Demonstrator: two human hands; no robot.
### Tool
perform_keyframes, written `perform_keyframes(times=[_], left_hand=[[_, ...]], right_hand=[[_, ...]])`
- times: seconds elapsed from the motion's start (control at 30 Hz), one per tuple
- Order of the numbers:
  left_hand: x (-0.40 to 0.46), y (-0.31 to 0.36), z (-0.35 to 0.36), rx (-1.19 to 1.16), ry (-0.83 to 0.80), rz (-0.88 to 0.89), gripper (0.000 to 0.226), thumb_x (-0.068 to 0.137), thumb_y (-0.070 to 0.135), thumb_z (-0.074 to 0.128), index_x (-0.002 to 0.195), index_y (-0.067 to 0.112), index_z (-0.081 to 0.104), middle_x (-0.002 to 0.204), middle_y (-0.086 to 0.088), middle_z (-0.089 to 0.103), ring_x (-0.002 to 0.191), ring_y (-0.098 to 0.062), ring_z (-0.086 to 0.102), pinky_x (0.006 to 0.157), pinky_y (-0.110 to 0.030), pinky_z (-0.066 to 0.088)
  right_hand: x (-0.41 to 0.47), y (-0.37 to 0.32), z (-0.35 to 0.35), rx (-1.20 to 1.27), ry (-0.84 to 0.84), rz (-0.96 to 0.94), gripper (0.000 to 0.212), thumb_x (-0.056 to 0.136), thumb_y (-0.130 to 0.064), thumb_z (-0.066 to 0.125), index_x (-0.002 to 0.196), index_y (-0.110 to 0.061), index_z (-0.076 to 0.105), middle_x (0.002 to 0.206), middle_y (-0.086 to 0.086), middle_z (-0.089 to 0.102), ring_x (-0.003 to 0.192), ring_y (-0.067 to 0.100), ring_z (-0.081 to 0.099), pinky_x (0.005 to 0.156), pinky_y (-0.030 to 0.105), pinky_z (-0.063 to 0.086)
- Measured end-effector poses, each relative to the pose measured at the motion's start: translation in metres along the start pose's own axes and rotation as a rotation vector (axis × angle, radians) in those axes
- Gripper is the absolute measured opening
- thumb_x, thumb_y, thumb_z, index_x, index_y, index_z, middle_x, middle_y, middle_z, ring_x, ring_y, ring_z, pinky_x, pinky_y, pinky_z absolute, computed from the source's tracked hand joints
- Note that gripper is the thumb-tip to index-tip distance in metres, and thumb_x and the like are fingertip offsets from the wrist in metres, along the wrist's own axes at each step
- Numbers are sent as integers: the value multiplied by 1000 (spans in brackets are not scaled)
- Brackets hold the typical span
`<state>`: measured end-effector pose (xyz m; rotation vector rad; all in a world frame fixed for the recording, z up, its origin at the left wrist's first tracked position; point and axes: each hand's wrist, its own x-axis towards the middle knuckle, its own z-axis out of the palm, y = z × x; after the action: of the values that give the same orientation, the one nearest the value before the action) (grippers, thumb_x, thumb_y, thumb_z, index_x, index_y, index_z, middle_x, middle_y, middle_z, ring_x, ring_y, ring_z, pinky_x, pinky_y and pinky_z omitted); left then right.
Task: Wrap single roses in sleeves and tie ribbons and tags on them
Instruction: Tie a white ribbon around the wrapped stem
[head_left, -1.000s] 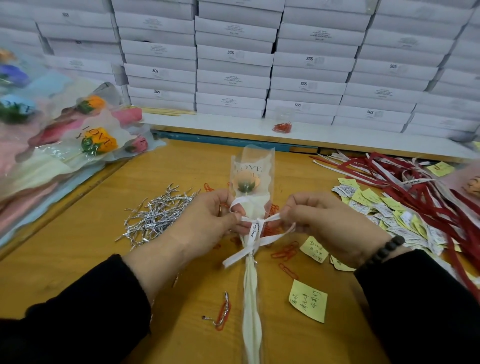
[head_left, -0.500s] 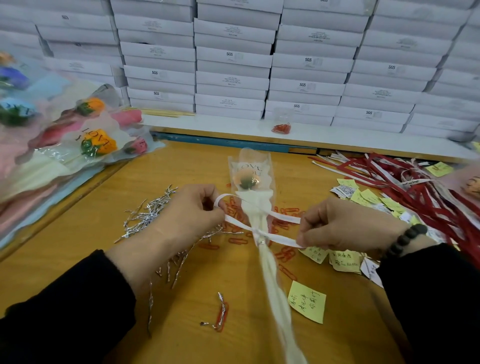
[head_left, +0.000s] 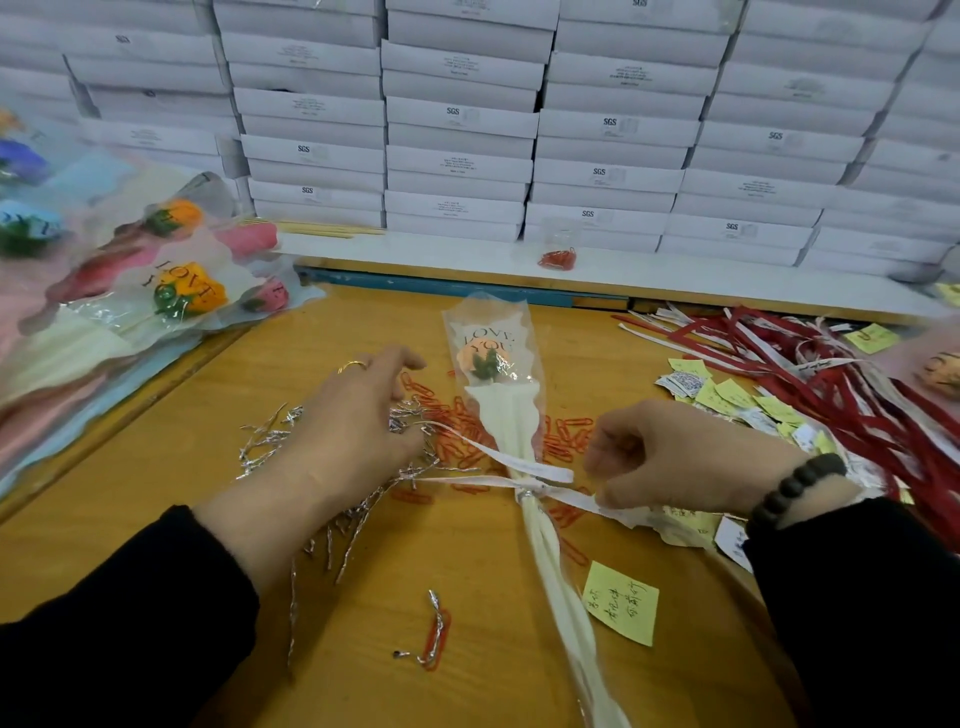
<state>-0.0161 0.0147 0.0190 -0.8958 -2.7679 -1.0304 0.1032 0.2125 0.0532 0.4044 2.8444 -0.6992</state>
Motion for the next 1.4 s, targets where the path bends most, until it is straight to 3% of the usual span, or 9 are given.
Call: perform_keyframes(times=[0.13,0.27,0.4,0.53,0.77,0.9,1.0,1.13,1.4], left_hand=[[-8,15,4,-119,59,89,45,78,11,67,113,29,45,113,1,47,108,-16,44,93,-34,39],[-17,26,8,-157,-50,274,11,81,14,66,81,18,56,85,3,55,80,-6,47,72,-25,42],[-18,21,22,137,-273,335,19,86,32,62,105,28,60,103,7,55,99,-10,47,89,-30,39],[-15,16,27,139,-198,362,20,88,26,60,107,28,54,96,14,54,99,-10,46,83,-23,32],[-13,15,23,-73,-81,299,12,81,10,68,80,20,62,76,8,63,79,-13,57,75,-31,44],[-11,12,19,-72,-55,254,23,81,11,68,65,25,60,66,17,59,70,0,54,65,-14,40],[-9,9,16,-69,-27,214,25,82,13,68,64,29,58,71,9,64,72,-6,57,67,-24,43],[-10,12,14,-67,-56,202,23,84,13,65,68,27,58,75,4,65,75,-11,58,70,-31,46],[-9,15,0,-670,-291,127,4,86,5,58,86,9,59,54,0,53,47,-8,53,49,-17,44]], right_hand=[[3,-14,12,23,29,-84,9,79,-25,70,84,-26,62,76,-9,56,67,4,50,56,15,39],[8,-17,26,-69,123,-141,10,82,-23,67,82,-12,66,66,-8,51,58,5,43,47,13,33],[12,-16,29,-27,121,-156,10,83,-23,66,81,-13,66,63,-10,51,55,3,43,46,6,35],[13,-14,28,175,116,-151,8,79,-16,72,74,-11,67,55,-13,56,49,-6,50,48,5,38],[9,-17,24,353,59,-134,10,82,-9,68,73,-10,64,52,-5,60,44,0,53,46,11,43],[7,-16,24,381,72,-78,15,84,-5,65,71,-10,59,48,-2,53,35,2,48,39,15,42],[6,-13,20,347,81,-68,15,85,-7,64,72,-11,59,50,-4,56,40,4,52,44,20,47],[7,-12,20,280,124,-77,17,86,-10,64,71,-15,57,68,6,66,63,17,60,75,42,56],[12,-12,25,593,181,-3,17,84,-1,57,69,-10,55,55,-2,63,58,14,57,60,30,49]])
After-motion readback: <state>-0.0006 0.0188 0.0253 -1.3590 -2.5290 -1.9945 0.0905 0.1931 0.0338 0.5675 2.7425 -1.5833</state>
